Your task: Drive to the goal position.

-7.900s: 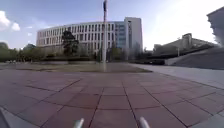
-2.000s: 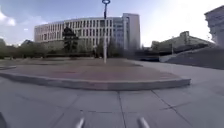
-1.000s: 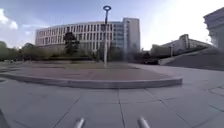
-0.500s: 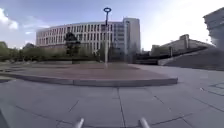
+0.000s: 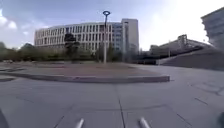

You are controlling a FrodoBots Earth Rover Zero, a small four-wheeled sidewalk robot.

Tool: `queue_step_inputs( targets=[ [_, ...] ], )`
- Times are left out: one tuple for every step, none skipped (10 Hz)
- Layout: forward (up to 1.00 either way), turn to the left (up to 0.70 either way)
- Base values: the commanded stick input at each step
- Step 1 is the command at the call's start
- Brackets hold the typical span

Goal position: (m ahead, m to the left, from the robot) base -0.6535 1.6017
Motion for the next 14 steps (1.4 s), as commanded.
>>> queue_step_inputs(
  targets=[
    [-1.00,0.00],
    [-1.00,0.00],
    [-1.00,0.00],
    [-0.59,0.00],
    [-0.15,0.00],
    [0.00,0.00],
    [0.00,0.00],
    [0.00,0.00],
    [0.00,0.00],
    [0.00,0.00],
    [0.00,0.00],
    [0.00,0.00],
    [0.00,0.00],
    [0.00,0.00]
  ],
)
